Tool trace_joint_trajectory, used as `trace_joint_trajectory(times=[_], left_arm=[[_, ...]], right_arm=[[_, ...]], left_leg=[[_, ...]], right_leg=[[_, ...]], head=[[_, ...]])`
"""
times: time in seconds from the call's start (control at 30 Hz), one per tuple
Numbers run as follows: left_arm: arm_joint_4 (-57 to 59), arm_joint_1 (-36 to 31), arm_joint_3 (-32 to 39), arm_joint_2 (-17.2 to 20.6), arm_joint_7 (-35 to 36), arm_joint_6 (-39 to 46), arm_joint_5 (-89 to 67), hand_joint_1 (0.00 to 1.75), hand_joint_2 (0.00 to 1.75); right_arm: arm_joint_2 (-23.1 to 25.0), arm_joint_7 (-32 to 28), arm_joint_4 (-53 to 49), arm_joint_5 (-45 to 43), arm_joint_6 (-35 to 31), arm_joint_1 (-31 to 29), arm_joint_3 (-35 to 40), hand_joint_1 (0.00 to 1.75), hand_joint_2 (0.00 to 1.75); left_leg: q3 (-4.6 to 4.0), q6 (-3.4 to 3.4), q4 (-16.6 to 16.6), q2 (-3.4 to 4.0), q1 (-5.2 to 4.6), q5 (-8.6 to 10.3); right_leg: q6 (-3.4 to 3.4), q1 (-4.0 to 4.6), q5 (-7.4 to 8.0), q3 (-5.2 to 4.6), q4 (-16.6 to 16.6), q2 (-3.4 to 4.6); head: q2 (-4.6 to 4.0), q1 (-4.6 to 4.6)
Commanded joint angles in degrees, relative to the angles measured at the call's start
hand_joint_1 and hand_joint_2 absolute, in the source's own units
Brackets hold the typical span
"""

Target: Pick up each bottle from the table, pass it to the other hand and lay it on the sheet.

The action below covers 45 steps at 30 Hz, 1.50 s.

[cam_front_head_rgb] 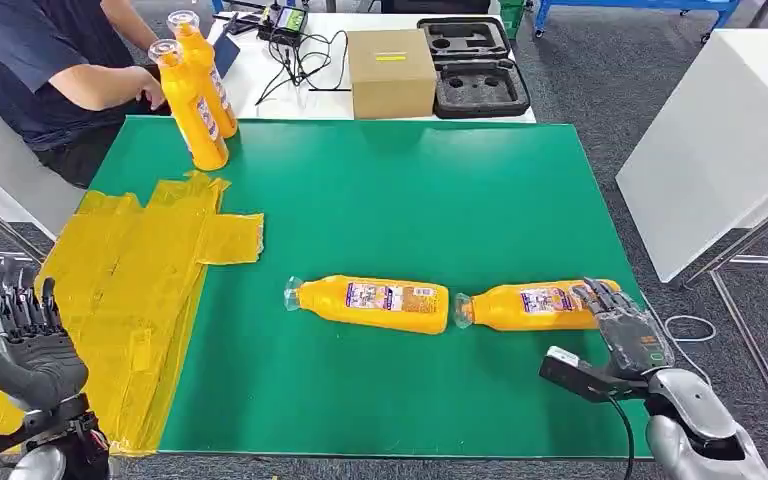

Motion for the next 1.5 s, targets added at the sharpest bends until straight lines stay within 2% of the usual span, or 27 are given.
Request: trace_joint_trajectory(times=[0.03,0.2,0.37,0.7,0.83,1.17,1.27,1.4,1.5], left_arm=[[-1.9,0.7,1.9,-0.8,1.3,0.0,0.5,0.0,0.0],[-2.3,1.4,2.9,-2.9,1.4,-0.7,-0.2,0.0,0.0],[-1.4,-1.9,3.1,-4.4,2.6,-0.8,-1.2,0.0,0.0],[-1.4,-1.7,3.3,-4.5,2.6,-0.7,-1.2,0.0,0.0],[-1.8,-0.7,3.2,-4.2,2.5,-1.0,-1.9,0.0,0.0],[-5.9,2.1,5.0,-4.2,2.3,-1.3,-0.7,0.0,0.0],[-7.0,2.8,5.4,-4.8,2.4,-1.3,-0.5,0.0,0.0],[-7.0,2.8,5.4,-4.8,2.4,-1.3,-0.5,0.0,0.0],[-7.0,2.8,5.4,-4.8,2.4,-1.3,-0.5,0.0,0.0]], right_arm=[[1.7,2.8,2.9,4.5,-1.2,-2.4,1.6,0.0,1.75],[-0.8,3.0,0.3,5.5,-2.2,-1.2,-1.7,0.0,1.75],[0.1,2.6,6.7,8.0,-1.7,-8.2,0.8,0.0,1.75],[0.5,2.6,7.8,8.5,-2.5,-8.8,1.5,0.0,1.75],[3.9,2.8,14.9,10.5,-3.7,-14.9,4.0,0.0,1.75],[2.4,1.4,20.0,9.8,-2.6,-18.6,7.0,0.0,1.75],[2.2,1.4,21.2,9.7,-2.1,-19.1,7.7,0.0,1.75],[2.2,1.4,21.2,9.7,-2.1,-19.1,7.7,0.0,1.75],[2.2,1.4,21.2,9.7,-2.1,-19.1,7.7,0.0,1.75]], left_leg=[[0.13,-0.12,0.0,0.11,0.07,-0.06],[0.07,-0.08,0.0,0.03,0.02,-0.05],[0.05,-0.07,0.0,0.08,0.01,-0.02],[0.27,-0.1,0.0,0.08,0.04,-0.04],[0.25,-0.07,0.0,0.23,0.06,-0.03],[0.27,-0.11,0.0,0.24,0.08,-0.09],[0.1,-0.02,0.0,0.09,0.01,0.0],[0.33,-0.14,0.0,0.13,0.06,-0.1],[0.11,-0.05,0.0,0.05,0.03,-0.01]], right_leg=[[-0.07,0.07,-0.02,0.13,-0.1,0.06],[-0.03,0.02,-0.04,0.07,0.0,-0.02],[-0.03,0.01,0.02,0.06,0.0,0.04],[-0.08,0.05,-0.03,0.26,-0.1,-0.02],[-0.07,0.06,0.04,0.23,-0.1,0.14],[-0.09,0.08,-0.01,0.27,-0.1,0.13],[-0.04,0.01,0.01,0.12,0.0,0.02],[-0.11,0.06,-0.07,0.34,-0.1,0.0],[-0.05,0.03,0.01,0.14,-0.1,-0.04]], head=[[0.02,0.0],[0.02,-0.02],[0.02,0.0],[0.02,-0.02],[0.02,0.0],[0.02,-0.02],[0.02,-0.02],[0.02,0.0],[0.02,-0.02]])
